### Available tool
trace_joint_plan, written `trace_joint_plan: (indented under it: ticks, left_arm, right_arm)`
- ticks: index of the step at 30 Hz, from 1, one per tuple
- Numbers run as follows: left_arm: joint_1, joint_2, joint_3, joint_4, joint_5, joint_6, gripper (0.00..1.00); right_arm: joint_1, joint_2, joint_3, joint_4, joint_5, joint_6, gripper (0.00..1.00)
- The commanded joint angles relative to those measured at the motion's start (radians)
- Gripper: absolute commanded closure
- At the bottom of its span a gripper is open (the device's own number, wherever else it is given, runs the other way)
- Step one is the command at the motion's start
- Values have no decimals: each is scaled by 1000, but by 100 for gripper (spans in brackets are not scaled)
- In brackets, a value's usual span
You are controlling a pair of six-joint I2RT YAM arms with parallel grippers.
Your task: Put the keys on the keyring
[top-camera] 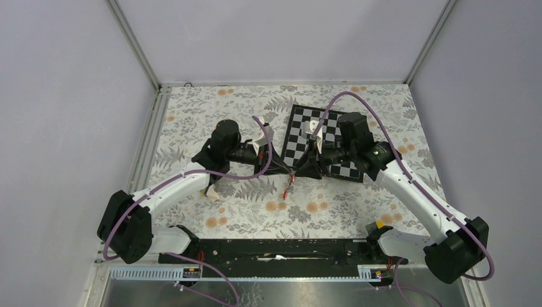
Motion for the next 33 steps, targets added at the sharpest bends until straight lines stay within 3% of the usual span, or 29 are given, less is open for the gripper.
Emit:
trace_joint_plan:
  ticks: [1,14,33]
  left_arm:
    - [6,-20,0,99,33,-17,100]
    - [6,-6,3,122,28,-42,100]
    - [5,-6,-5,133,27,-48,100]
  right_arm:
    - [-2,23,25,45,-53,36,59]
    - [1,35,-2,71,-61,43,70]
    - [3,34,-22,93,-62,58,74]
